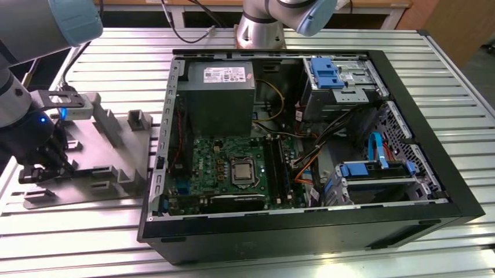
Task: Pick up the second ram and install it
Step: 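Pick up the second ram and move it above second insertion slot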
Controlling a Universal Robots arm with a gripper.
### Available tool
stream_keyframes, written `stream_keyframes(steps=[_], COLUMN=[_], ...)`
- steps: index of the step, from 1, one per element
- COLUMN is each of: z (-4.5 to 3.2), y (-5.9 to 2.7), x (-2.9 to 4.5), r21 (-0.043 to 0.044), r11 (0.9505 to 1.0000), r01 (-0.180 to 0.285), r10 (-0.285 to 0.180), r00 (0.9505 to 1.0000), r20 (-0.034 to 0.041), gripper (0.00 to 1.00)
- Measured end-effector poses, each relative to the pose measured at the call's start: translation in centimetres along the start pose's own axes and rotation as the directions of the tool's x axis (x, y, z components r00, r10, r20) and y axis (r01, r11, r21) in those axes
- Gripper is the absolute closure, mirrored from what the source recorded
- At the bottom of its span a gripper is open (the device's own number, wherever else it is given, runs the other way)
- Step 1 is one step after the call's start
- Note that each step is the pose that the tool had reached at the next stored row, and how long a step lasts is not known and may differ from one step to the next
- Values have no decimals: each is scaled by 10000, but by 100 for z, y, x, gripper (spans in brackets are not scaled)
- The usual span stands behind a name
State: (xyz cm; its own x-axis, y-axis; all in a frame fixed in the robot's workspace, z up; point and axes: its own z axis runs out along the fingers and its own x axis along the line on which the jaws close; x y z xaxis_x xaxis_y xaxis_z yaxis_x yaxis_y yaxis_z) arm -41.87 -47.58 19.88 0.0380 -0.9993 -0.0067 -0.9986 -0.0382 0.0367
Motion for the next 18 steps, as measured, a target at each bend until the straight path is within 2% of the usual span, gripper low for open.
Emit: stream_keyframes(steps=[4,9,15,18], z=[9,23,15,9], y=[0,-1,-2,-2], x=[1,0,-2,-2], r21=[-3,5,13,13], r11=[9974,9882,9871,9888], r01=[-717,-1532,-1602,-1492], r10=[717,1532,1602,1492], r00=[9974,9882,9871,9888], r20=[21,57,72,67], gripper=[89,89,89,89])
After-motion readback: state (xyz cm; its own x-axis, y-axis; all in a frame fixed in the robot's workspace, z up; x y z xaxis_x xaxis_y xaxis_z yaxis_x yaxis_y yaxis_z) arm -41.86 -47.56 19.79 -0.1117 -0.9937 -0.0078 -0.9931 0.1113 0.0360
